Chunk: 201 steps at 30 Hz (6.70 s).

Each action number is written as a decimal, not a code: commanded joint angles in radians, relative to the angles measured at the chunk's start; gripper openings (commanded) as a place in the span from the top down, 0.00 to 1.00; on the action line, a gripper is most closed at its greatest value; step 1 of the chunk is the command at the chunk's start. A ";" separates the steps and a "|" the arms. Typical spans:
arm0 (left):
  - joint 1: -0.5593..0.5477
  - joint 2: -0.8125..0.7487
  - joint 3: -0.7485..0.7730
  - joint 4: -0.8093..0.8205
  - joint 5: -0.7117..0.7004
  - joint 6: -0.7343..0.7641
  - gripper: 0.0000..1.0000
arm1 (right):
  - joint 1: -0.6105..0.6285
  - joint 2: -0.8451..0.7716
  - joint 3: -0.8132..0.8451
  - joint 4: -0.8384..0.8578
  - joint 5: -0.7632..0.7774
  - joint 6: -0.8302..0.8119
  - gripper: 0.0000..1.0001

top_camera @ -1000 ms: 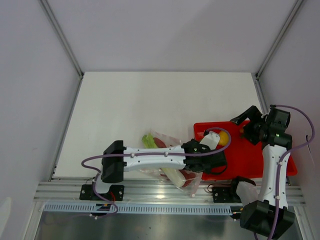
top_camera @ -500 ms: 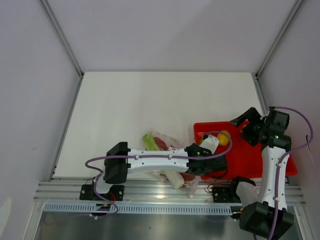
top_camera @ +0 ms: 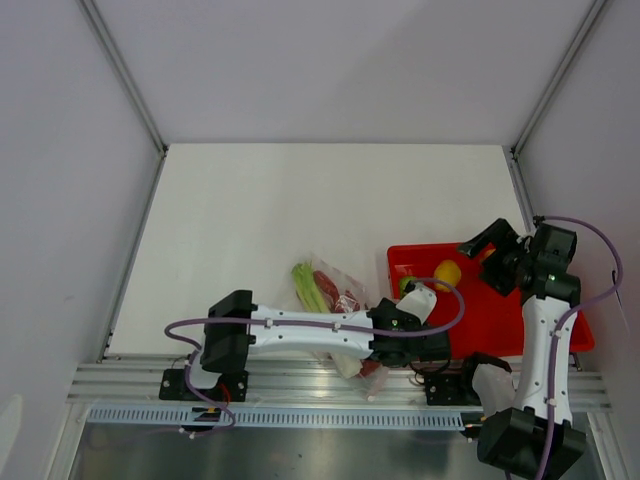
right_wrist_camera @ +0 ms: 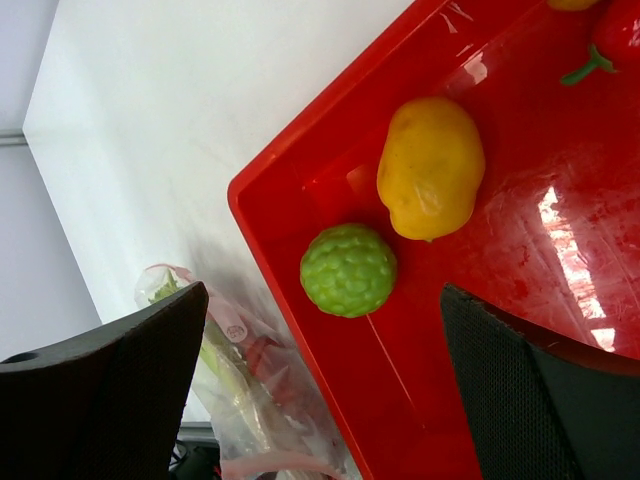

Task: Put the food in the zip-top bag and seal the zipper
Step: Pick up the zipper food storage bag at the center of the board, then pick up the fake vegetable from the bin.

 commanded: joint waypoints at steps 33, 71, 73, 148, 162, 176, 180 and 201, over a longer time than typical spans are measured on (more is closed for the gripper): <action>-0.043 -0.119 -0.235 0.107 -0.102 0.072 0.42 | -0.002 -0.086 -0.057 -0.015 -0.058 -0.004 0.01; 0.454 -0.559 -0.149 0.249 0.571 0.459 1.00 | 0.577 0.145 -0.191 0.220 0.256 0.305 0.01; 0.465 -0.558 -0.127 0.249 0.589 0.459 0.99 | 0.596 0.179 -0.214 0.237 0.308 0.336 0.00; 0.580 -0.748 -0.485 0.575 0.858 0.400 0.99 | -0.222 0.469 0.174 0.244 0.504 0.140 0.07; 0.582 -0.740 -0.492 0.588 0.866 0.406 0.99 | -0.159 0.604 0.191 0.304 0.632 0.190 0.10; 0.580 -0.743 -0.508 0.599 0.870 0.406 0.99 | -0.159 0.598 0.128 0.326 0.651 0.198 0.25; 0.580 -0.743 -0.508 0.598 0.872 0.408 0.99 | -0.159 0.605 0.120 0.332 0.651 0.196 0.44; 0.580 -0.713 -0.486 0.578 0.858 0.405 0.99 | -0.137 0.699 0.048 0.455 0.621 0.204 0.82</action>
